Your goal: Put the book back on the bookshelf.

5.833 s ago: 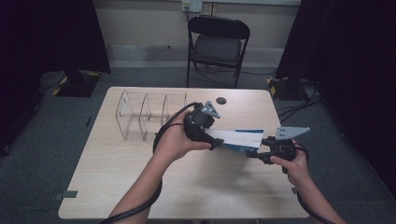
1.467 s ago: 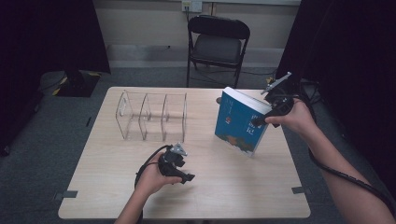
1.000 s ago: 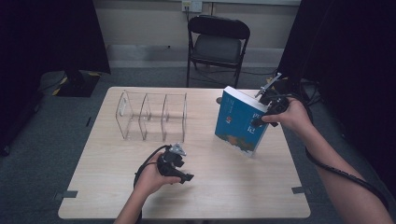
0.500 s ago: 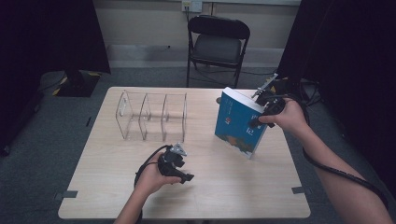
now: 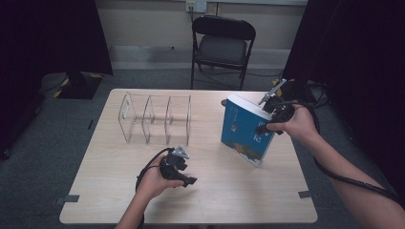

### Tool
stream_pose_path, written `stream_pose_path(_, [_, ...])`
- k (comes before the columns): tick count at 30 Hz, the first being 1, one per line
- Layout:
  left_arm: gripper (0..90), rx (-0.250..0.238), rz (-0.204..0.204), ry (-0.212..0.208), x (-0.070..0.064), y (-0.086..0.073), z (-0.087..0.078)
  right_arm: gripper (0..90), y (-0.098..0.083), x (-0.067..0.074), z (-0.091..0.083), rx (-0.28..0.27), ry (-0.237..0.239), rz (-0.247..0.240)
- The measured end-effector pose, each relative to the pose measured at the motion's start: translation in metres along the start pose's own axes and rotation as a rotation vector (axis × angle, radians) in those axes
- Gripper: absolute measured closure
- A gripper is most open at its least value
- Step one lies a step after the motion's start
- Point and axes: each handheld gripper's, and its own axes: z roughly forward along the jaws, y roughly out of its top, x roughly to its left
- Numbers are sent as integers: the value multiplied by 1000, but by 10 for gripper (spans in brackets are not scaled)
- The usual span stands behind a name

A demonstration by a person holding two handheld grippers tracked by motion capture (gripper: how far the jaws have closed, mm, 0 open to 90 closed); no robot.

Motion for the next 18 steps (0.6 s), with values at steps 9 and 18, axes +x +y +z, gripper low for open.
stream_pose_path(9, [311,-5,-3,-6,1,3,-3,610,-5,24,-11,1,46,-69])
stream_pose_path(18, [302,-26,4,17,4,5,-10,610,0,67,-13,-50,131,-181])
